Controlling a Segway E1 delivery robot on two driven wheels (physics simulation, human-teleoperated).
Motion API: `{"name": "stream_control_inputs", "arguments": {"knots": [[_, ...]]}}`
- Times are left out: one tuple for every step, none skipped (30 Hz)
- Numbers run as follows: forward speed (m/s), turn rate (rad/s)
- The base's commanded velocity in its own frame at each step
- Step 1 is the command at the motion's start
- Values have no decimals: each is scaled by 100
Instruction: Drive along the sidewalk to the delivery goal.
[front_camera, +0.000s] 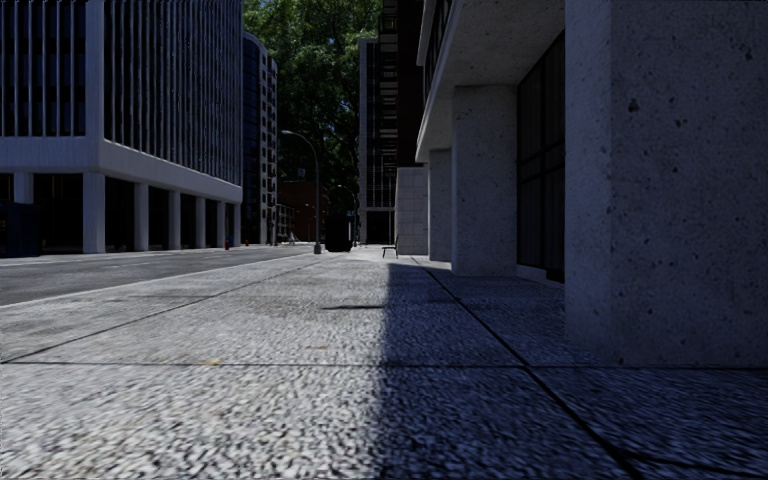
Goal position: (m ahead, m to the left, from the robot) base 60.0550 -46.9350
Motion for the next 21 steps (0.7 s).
{"name": "stream_control_inputs", "arguments": {"knots": [[200, 0], [200, 0], [200, 0], [200, 0], [200, 0], [200, 0], [200, 0], [200, 0], [200, 0], [200, 0], [200, 0], [200, 0], [200, 0], [200, 0], [200, 0], [200, 0], [200, 0], [200, 0], [200, 0], [200, 0], [200, 0]]}}
